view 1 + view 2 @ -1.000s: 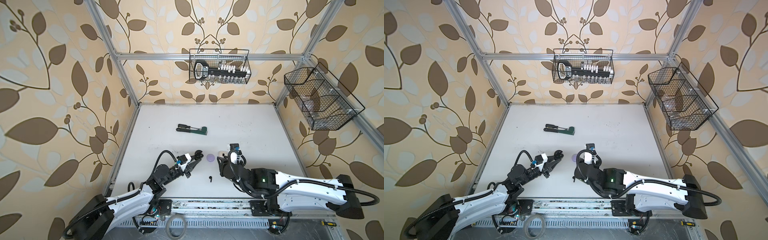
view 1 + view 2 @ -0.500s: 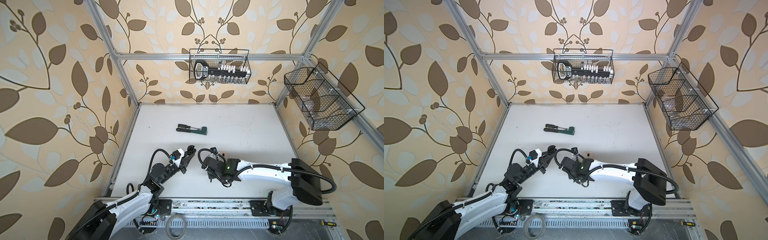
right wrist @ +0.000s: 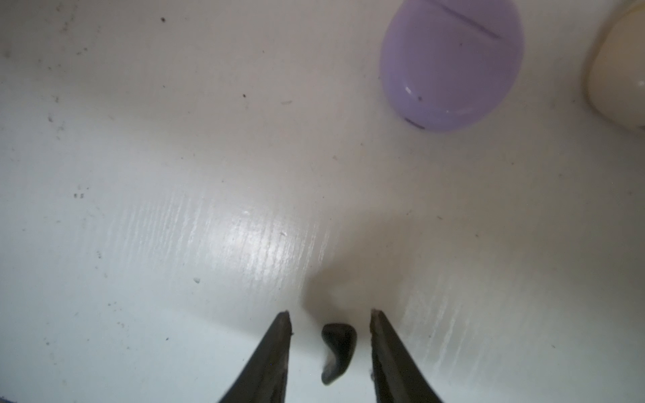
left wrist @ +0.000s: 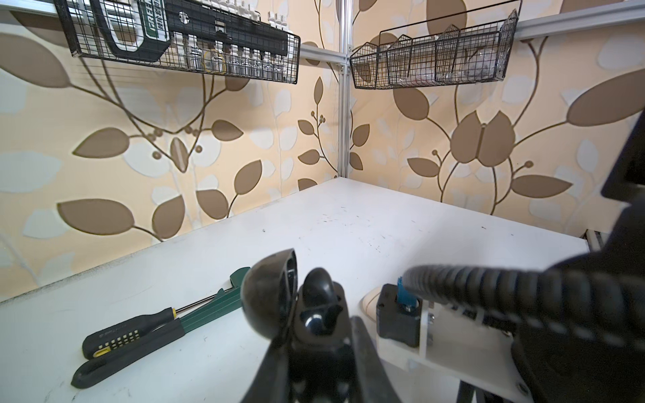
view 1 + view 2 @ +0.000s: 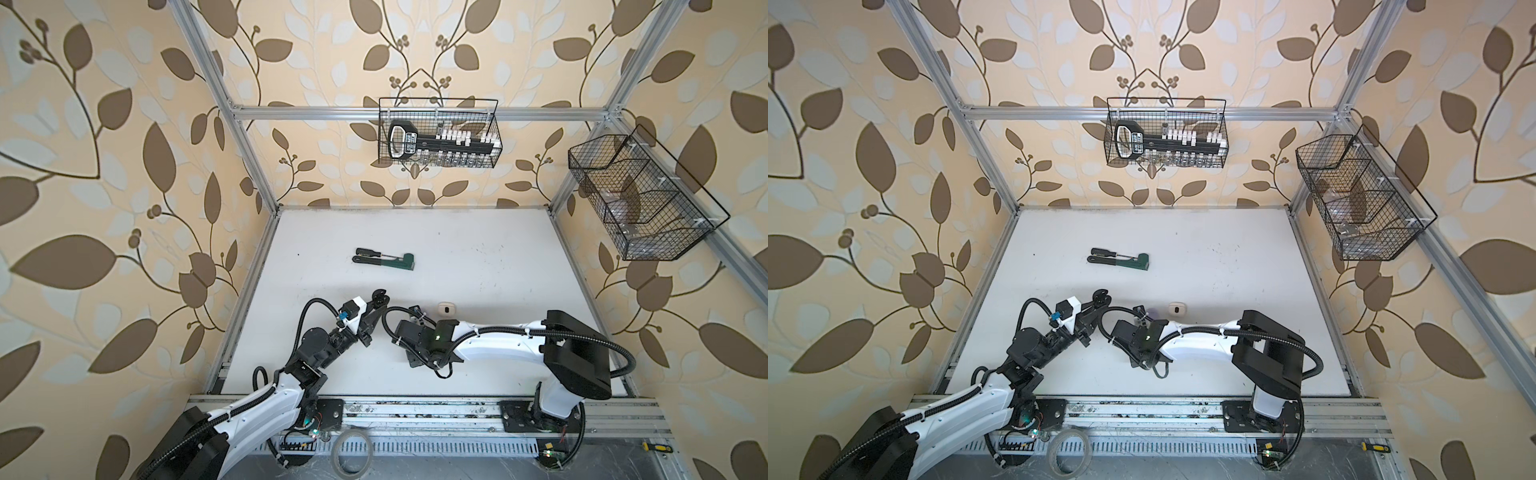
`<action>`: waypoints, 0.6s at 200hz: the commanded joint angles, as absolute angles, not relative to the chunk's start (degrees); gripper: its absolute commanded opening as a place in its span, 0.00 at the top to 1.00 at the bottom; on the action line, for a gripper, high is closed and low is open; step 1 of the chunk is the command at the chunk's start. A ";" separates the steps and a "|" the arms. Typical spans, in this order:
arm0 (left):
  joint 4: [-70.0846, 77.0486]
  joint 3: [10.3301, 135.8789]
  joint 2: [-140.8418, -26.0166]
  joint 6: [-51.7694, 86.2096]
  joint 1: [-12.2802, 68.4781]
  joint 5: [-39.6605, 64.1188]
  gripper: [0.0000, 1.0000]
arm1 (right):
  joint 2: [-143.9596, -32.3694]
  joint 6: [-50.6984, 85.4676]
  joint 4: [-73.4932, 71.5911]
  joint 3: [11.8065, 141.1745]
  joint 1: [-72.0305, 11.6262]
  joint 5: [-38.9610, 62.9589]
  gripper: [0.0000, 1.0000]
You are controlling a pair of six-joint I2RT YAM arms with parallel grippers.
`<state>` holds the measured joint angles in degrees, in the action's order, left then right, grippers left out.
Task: Insert wireless bluetooth earbuds into charging case
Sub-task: Pick up the wireless bluetooth earbud from the bottom-center of the table.
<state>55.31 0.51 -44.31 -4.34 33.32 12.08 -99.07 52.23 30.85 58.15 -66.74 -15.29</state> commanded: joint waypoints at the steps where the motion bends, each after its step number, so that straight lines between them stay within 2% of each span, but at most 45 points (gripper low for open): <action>1: 56.98 -0.07 -42.74 -4.22 33.11 11.49 1.00 | -100.46 52.28 32.88 59.56 -67.13 -14.59 0.64; 120: 56.78 0.00 -42.91 -4.39 33.07 11.87 1.00 | -102.36 52.83 34.04 58.92 -67.86 -14.59 0.72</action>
<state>54.17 0.32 -43.16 -4.34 33.32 11.73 -100.92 52.23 31.97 58.19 -67.24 -14.96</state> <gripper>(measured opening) 0.226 0.288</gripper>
